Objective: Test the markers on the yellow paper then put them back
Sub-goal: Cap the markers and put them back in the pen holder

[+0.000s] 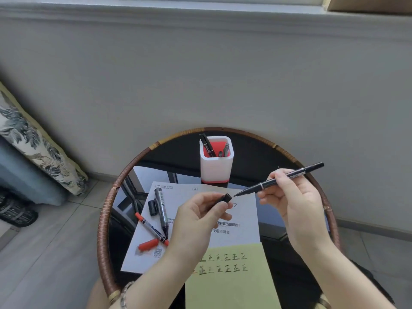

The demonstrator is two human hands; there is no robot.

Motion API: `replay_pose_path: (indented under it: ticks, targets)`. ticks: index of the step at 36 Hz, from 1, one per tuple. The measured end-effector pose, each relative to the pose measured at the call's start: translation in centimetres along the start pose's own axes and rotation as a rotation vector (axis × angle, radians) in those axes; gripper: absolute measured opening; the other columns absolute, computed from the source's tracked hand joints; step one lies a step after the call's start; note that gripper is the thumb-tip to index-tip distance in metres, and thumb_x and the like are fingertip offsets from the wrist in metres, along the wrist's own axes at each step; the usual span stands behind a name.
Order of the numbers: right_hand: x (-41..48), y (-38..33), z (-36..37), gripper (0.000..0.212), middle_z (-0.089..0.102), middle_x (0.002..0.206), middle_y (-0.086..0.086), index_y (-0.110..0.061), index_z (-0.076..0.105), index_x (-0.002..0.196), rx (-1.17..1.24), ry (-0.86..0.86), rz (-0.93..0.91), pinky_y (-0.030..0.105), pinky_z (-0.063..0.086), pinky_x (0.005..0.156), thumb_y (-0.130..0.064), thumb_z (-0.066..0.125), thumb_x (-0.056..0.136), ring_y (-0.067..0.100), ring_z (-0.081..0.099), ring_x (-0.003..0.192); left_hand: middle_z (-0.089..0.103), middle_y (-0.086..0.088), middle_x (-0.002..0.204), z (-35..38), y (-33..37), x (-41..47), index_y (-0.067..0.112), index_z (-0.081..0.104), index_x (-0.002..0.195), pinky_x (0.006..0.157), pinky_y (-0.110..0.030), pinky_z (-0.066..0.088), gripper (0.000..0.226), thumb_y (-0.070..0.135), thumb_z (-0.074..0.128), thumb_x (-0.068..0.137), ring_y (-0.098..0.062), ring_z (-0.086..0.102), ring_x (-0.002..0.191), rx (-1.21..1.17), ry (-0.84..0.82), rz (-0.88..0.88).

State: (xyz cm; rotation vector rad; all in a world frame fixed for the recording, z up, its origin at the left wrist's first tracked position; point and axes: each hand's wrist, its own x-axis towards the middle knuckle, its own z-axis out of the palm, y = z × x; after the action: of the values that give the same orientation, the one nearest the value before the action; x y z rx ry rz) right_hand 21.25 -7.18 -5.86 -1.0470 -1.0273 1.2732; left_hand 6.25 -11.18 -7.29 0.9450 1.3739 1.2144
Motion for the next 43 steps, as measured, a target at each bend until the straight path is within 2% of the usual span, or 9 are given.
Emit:
replay_pose_path:
  ticks: [11,18,24,26,30,33,36,39,43]
  targets:
    - [-0.6,0.4,0.6,0.017,0.063,0.053,-0.004,-0.012,0.057,0.078,0.017,0.007,0.021,0.017,0.054,0.052,-0.012,0.046,0.091,0.009,0.063,0.051,0.072,0.003,0.076,-0.1,0.2,-0.3,0.017,0.066,0.082,0.055,-0.010,0.045,0.019,-0.001,0.060,0.084,-0.002,0.062,0.059,-0.029,-0.026,0.060]
    - [-1.3,0.4,0.8,0.007,0.070,0.063,0.002,-0.011,0.061,0.086,-0.013,-0.077,0.051,0.019,0.055,0.055,-0.009,0.054,0.084,0.013,0.068,0.058,0.068,0.009,0.067,0.1,0.2,-0.5,0.019,0.067,0.081,0.057,-0.008,0.043,0.017,0.002,0.064,0.082,-0.001,0.061,0.060,0.047,-0.053,0.138]
    - [-1.5,0.4,0.5,0.005,0.071,0.062,0.005,-0.010,0.066,0.074,0.007,-0.086,0.100,0.019,0.055,0.053,-0.013,0.062,0.075,0.014,0.067,0.056,0.067,0.012,0.066,-0.1,0.3,-0.6,0.021,0.067,0.081,0.058,-0.008,0.043,0.015,0.006,0.066,0.081,0.000,0.060,0.060,0.139,-0.060,0.195]
    - [-1.8,0.5,0.6,0.010,0.069,0.060,0.008,-0.014,0.070,0.066,0.022,-0.113,0.113,0.019,0.053,0.051,-0.023,0.067,0.063,0.015,0.066,0.054,0.067,0.012,0.065,-0.1,0.2,-0.7,0.021,0.066,0.079,0.058,-0.009,0.044,0.016,0.005,0.067,0.081,0.000,0.060,0.059,0.158,-0.070,0.196]
    - [-1.8,0.6,0.3,0.005,0.066,0.056,0.010,-0.013,0.072,0.064,0.028,-0.165,0.129,0.020,0.051,0.049,-0.014,0.067,0.062,0.015,0.062,0.051,0.065,0.014,0.064,-0.1,0.0,-0.8,0.023,0.065,0.078,0.057,-0.010,0.044,0.018,0.006,0.067,0.081,0.001,0.056,0.056,0.169,-0.097,0.184]
    - [-1.6,0.5,0.0,0.008,0.064,0.055,0.007,-0.011,0.073,0.067,-0.021,-0.242,0.175,0.018,0.048,0.048,-0.009,0.078,0.061,0.012,0.058,0.050,0.068,0.012,0.069,-0.2,-0.1,-0.8,0.029,0.068,0.080,0.059,-0.012,0.046,0.012,0.019,0.073,0.074,-0.001,0.059,0.062,0.198,-0.122,0.210]
    - [-1.5,0.8,0.0,0.014,0.056,0.054,0.005,-0.008,0.073,0.070,-0.061,-0.243,0.211,0.018,0.042,0.048,-0.019,0.068,0.062,0.010,0.047,0.048,0.072,0.010,0.076,-0.2,-0.1,-0.5,0.033,0.072,0.084,0.061,-0.017,0.051,0.024,0.033,0.076,0.060,-0.006,0.065,0.066,0.188,-0.097,0.213]
    - [-1.5,1.0,0.1,0.011,0.050,0.053,0.006,-0.011,0.074,0.068,-0.077,-0.220,0.220,0.024,0.036,0.053,-0.020,0.069,0.063,0.010,0.042,0.049,0.070,0.012,0.068,-0.2,0.3,-0.2,0.030,0.073,0.082,0.050,-0.013,0.045,0.017,0.020,0.077,0.069,-0.001,0.060,0.056,0.174,-0.100,0.219]
    - [-1.6,1.0,0.4,0.004,0.049,0.052,0.005,-0.013,0.072,0.062,-0.087,-0.210,0.232,0.027,0.034,0.054,-0.014,0.075,0.065,0.011,0.041,0.050,0.067,0.014,0.063,-0.3,-0.1,0.0,0.032,0.072,0.077,0.054,-0.017,0.045,0.015,0.017,0.073,0.077,-0.001,0.056,0.054,0.279,-0.110,0.260]
